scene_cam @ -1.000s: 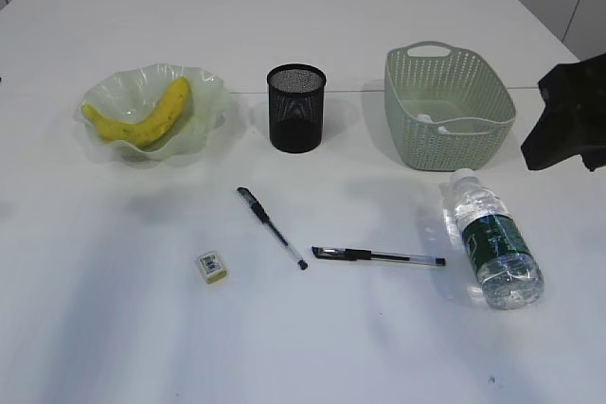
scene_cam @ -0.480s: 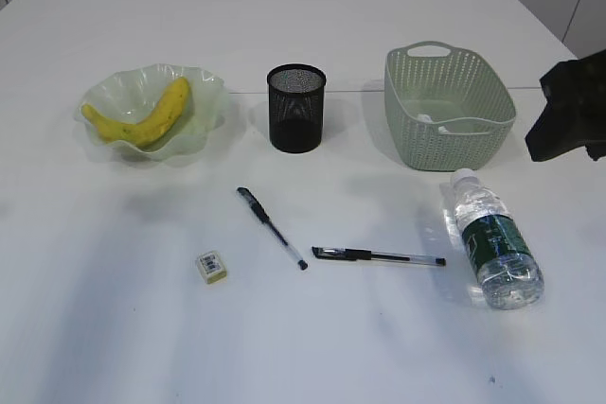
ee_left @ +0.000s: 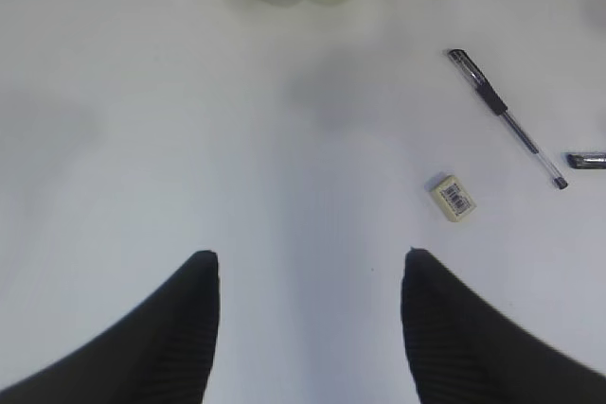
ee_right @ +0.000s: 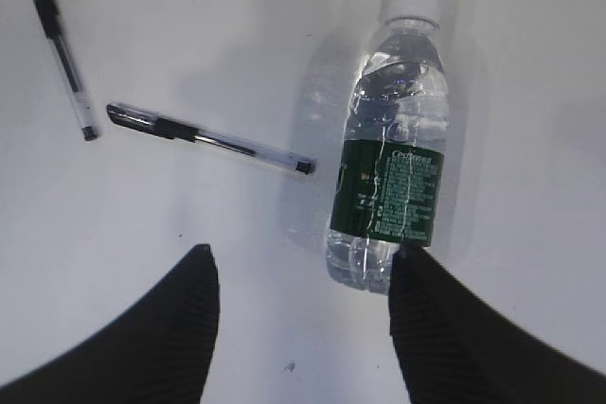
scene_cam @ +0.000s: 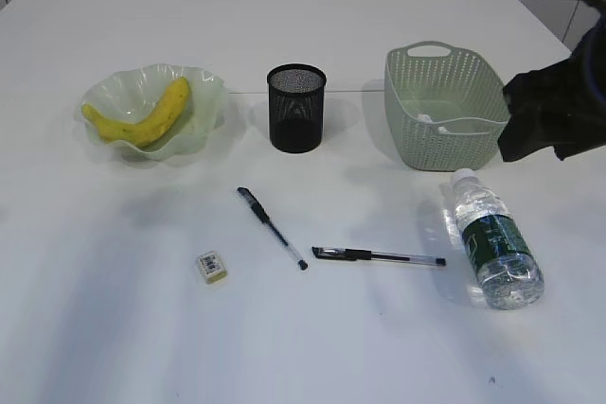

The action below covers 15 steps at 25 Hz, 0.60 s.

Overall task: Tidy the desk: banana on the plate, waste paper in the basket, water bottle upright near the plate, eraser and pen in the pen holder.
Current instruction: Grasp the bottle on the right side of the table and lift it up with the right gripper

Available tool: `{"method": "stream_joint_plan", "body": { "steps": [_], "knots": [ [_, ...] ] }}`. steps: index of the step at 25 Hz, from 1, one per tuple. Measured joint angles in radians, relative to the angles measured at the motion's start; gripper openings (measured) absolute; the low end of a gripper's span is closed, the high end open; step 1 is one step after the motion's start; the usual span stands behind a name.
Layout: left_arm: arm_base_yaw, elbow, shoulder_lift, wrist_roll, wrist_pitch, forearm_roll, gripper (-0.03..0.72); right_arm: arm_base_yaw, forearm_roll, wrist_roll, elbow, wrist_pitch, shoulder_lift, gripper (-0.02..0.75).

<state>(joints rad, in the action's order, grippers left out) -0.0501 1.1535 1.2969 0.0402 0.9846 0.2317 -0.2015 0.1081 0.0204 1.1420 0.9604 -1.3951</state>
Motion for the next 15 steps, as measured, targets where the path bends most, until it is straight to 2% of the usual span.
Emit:
{"method": "stream_joint_plan", "body": {
  "steps": [7, 15],
  "knots": [
    [0.0, 0.0, 0.0, 0.0, 0.022, 0.0, 0.433, 0.0, -0.042, 0.009, 0.132, -0.018, -0.25, 0.444],
    [0.0, 0.0, 0.0, 0.0, 0.023, -0.001, 0.414, 0.0, -0.125, 0.099, 0.352, 0.056, -0.51, 0.492]
  ]
}}
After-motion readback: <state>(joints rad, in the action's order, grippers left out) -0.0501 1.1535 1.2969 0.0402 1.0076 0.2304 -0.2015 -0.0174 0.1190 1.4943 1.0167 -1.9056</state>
